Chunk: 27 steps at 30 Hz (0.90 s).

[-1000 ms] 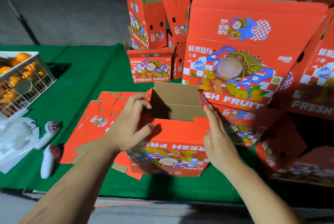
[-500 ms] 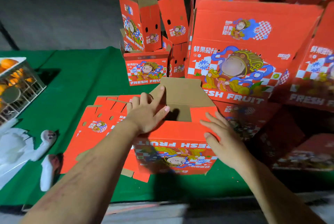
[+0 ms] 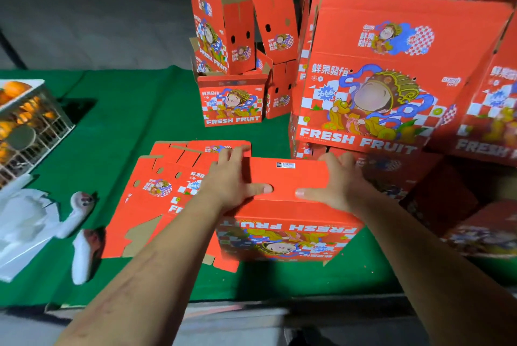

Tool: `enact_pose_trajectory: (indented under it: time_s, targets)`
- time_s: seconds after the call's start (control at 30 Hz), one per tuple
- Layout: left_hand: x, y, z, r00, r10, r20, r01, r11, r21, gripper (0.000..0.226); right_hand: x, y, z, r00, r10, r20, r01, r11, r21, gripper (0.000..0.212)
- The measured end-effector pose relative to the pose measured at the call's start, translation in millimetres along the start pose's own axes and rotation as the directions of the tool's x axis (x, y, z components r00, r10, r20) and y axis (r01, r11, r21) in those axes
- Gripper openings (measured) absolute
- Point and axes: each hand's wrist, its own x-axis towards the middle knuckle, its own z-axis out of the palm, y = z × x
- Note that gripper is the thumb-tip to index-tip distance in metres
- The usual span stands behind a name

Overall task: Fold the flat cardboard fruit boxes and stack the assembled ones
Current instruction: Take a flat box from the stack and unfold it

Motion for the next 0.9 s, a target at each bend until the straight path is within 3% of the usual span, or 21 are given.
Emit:
enact_pose_trajectory:
  time_s: [0.07, 0.13, 0.2, 0.23, 0.27, 0.3, 0.33, 0.37, 0.4, 0.43, 0.5, 0.53, 0.6, 0.63, 0.7, 0.73, 0.8, 0.87, 0.9]
  targets:
    - [-2.5, 14.9, 3.8, 0.993, -0.118, 0.022, 0.107, 0.957, 0.271, 0.103, -4.7, -7.3, 7.0, 0.995, 0.024, -0.094, -0.044, 0.974, -0.221, 0.110]
    - [-4.7, 20.9, 5.5, 0.990, -0.139, 0.001, 0.129, 0.923, 0.363, 0.097, -9.1, -13.6, 11.6, 0.982, 0.040, -0.185, -0.094, 0.952, -0.291, 0.112]
    - [-7.6, 16.3, 1.3, 0.996, -0.086, -0.008, 0.086, 0.981, 0.175, 0.090, -11.6, -11.3, 14.8, 0.981, 0.037, -0.193, -0.093, 0.951, -0.294, 0.110]
    - [-8.2, 11.7, -2.0, 0.994, -0.103, -0.042, 0.102, 0.994, -0.038, 0.084, -11.0, -9.2, 14.2, 0.986, 0.030, -0.165, -0.075, 0.959, -0.275, 0.105]
    - [-9.8, 6.2, -5.5, 0.979, -0.191, -0.068, 0.162, 0.940, -0.301, 0.076, -9.2, -7.9, 10.7, 0.991, 0.039, -0.124, -0.063, 0.977, -0.202, 0.095]
    - [-12.9, 1.3, -9.0, 0.948, -0.318, -0.010, 0.262, 0.801, -0.538, 0.068, -7.9, -8.6, 4.6, 0.994, 0.076, -0.079, -0.079, 0.996, -0.032, 0.081]
    - [-20.0, -0.2, -12.1, 0.901, -0.403, 0.161, 0.399, 0.622, -0.674, 0.063, -7.6, -11.7, -1.8, 0.992, 0.121, -0.042, -0.112, 0.976, 0.187, 0.068]
    - [-31.5, 0.5, -14.7, 0.842, -0.389, 0.373, 0.528, 0.457, -0.716, 0.066, -8.8, -15.6, -6.6, 0.986, 0.159, -0.045, -0.134, 0.927, 0.351, 0.060]
    - [-42.3, -2.3, -15.8, 0.805, -0.332, 0.493, 0.590, 0.354, -0.726, 0.074, -11.8, -18.8, -9.1, 0.982, 0.166, -0.094, -0.113, 0.903, 0.414, 0.054]
    - [-51.2, -4.0, -17.6, 0.805, -0.299, 0.512, 0.588, 0.287, -0.756, 0.078, -18.1, -22.8, -10.3, 0.973, 0.151, -0.175, -0.062, 0.901, 0.429, 0.050]
    - [-65.5, -6.7, -29.6, 0.866, -0.366, 0.339, 0.452, 0.287, -0.845, 0.065, -34.2, -34.0, -12.7, 0.952, 0.109, -0.286, 0.055, 0.858, 0.511, 0.056]
    - [-72.1, -8.2, -40.0, 0.878, -0.429, 0.213, 0.375, 0.338, -0.863, 0.053, -41.2, -40.3, -13.8, 0.953, 0.102, -0.284, 0.102, 0.776, 0.623, 0.057]
    - [-85.4, -10.7, -57.4, 0.859, -0.512, -0.023, 0.237, 0.436, -0.868, 0.034, -47.1, -51.1, -13.1, 0.977, 0.103, -0.189, 0.116, 0.490, 0.864, 0.050]
    - [-87.7, -15.4, -61.0, 0.850, -0.505, -0.151, 0.145, 0.500, -0.854, 0.027, -45.4, -54.2, -12.2, 0.989, 0.117, -0.088, 0.041, 0.359, 0.933, 0.048]
    - [-93.7, -22.2, -60.6, 0.856, -0.354, -0.375, -0.114, 0.580, -0.807, 0.025, -41.1, -55.6, -7.7, 0.971, 0.101, 0.218, -0.236, 0.221, 0.946, 0.049]
    - [-97.6, -23.4, -58.2, 0.855, -0.249, -0.455, -0.248, 0.574, -0.781, 0.034, -40.5, -54.5, -4.0, 0.932, 0.054, 0.357, -0.361, 0.208, 0.909, 0.049]
    - [-105.7, -30.3, -53.0, 0.846, -0.185, -0.500, -0.392, 0.420, -0.818, 0.061, -37.7, -48.0, 4.5, 0.865, -0.023, 0.501, -0.475, 0.283, 0.833, 0.048]
    - [-112.1, -41.8, -52.9, 0.867, -0.292, -0.405, -0.336, 0.260, -0.905, 0.079, -36.5, -44.2, 14.9, 0.873, -0.073, 0.482, -0.426, 0.363, 0.828, 0.050]
    - [-114.5, -49.9, -53.8, 0.880, -0.364, -0.305, -0.238, 0.217, -0.947, 0.082, -36.1, -45.1, 20.8, 0.899, -0.107, 0.424, -0.356, 0.384, 0.852, 0.051]
